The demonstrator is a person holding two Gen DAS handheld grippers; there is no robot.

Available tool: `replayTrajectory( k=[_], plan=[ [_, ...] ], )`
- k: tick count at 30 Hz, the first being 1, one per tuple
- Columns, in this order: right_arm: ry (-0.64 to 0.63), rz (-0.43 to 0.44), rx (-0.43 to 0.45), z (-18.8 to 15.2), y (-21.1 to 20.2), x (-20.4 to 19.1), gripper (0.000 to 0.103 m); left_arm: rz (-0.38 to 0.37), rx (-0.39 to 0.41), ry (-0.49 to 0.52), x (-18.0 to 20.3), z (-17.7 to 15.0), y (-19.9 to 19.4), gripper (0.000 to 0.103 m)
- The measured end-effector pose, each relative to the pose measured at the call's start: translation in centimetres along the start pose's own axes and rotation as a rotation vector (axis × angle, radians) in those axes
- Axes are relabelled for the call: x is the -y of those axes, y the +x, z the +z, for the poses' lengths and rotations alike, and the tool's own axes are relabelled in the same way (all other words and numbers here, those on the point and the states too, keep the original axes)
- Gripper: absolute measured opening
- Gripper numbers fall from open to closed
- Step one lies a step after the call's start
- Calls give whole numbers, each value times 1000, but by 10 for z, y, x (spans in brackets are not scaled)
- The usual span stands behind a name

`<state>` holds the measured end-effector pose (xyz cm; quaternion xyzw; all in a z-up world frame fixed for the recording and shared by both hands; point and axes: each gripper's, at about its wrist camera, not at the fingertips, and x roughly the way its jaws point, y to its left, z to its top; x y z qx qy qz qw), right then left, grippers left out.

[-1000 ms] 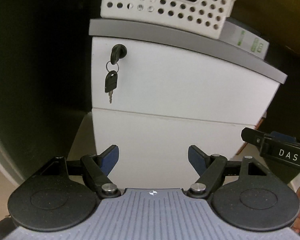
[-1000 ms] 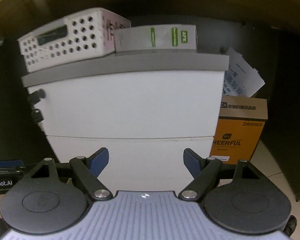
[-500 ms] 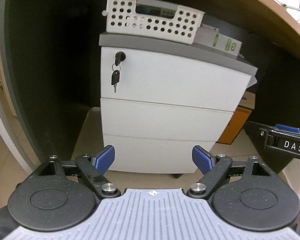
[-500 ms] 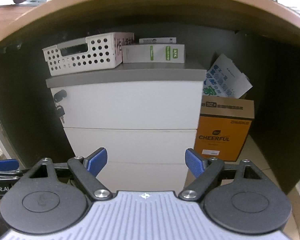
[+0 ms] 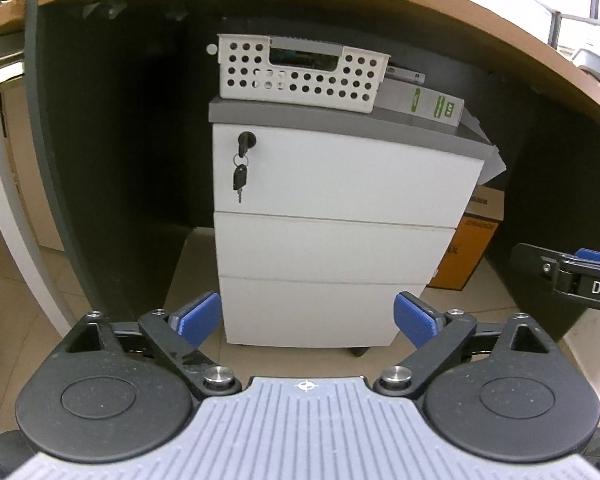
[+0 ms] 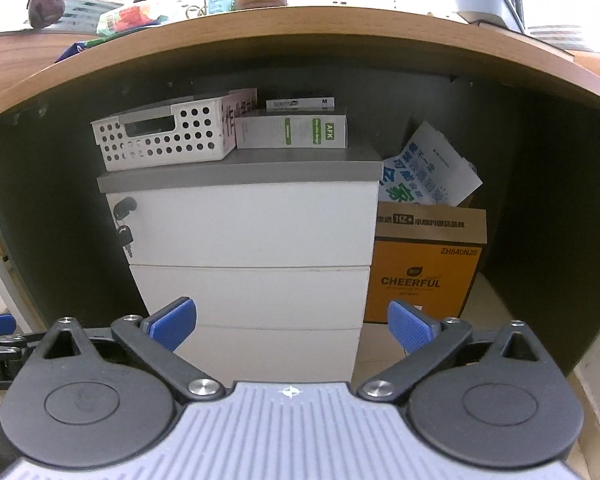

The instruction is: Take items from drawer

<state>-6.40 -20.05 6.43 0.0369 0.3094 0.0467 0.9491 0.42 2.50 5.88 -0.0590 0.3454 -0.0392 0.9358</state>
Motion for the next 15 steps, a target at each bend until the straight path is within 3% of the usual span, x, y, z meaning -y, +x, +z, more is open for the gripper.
replayTrajectory(
  k=[7, 15],
  plan=[
    [-7, 6, -39, -6, 2, 0, 103, 14, -24, -15, -2, -9, 1, 100],
    [-5, 18, -54, -13, 2, -3, 103, 16, -32, 45, 11, -5, 13, 103]
  ],
)
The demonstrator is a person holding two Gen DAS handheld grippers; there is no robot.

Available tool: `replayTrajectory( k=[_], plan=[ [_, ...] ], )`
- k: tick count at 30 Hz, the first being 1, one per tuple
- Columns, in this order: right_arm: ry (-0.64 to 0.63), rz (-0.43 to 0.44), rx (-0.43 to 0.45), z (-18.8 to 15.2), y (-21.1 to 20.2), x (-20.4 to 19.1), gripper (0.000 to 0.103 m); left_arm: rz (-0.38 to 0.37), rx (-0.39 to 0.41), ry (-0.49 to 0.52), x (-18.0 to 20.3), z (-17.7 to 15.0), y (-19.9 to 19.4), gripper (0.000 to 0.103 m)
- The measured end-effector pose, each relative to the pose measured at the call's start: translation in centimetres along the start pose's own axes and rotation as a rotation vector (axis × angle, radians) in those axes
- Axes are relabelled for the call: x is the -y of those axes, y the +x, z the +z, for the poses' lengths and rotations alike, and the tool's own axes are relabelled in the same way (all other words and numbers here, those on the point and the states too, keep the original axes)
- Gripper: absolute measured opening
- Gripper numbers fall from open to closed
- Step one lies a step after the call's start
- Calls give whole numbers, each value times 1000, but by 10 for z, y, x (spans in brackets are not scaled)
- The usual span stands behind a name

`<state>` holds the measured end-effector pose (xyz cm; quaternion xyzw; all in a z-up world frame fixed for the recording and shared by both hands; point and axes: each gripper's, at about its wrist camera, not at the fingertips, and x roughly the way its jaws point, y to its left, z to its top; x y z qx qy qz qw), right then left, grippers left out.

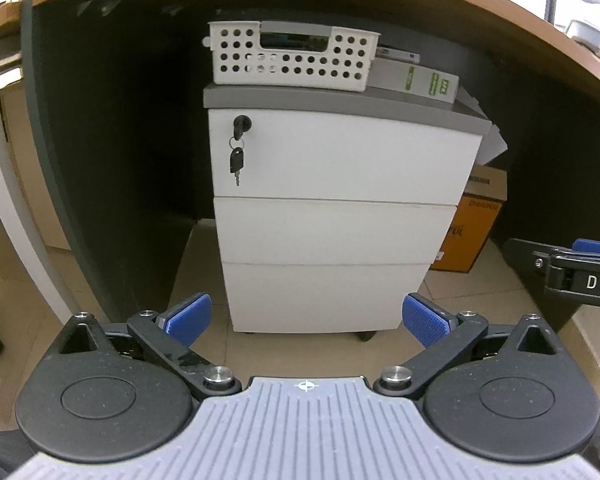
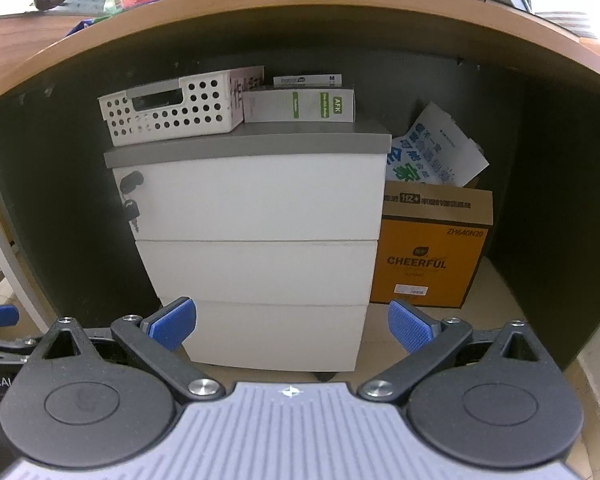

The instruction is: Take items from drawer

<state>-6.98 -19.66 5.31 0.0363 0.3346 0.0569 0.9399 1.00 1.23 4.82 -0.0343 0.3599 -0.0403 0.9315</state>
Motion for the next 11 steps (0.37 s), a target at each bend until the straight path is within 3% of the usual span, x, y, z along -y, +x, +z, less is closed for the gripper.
replayTrajectory(
  k=[5, 11],
  plan=[
    [1, 0, -5, -3, -1, 0, 103, -11, 10, -4, 4, 8, 10, 103],
    [12, -3, -9, -4, 0, 3, 103, 29, -2, -10, 10, 10, 20, 103]
  ],
)
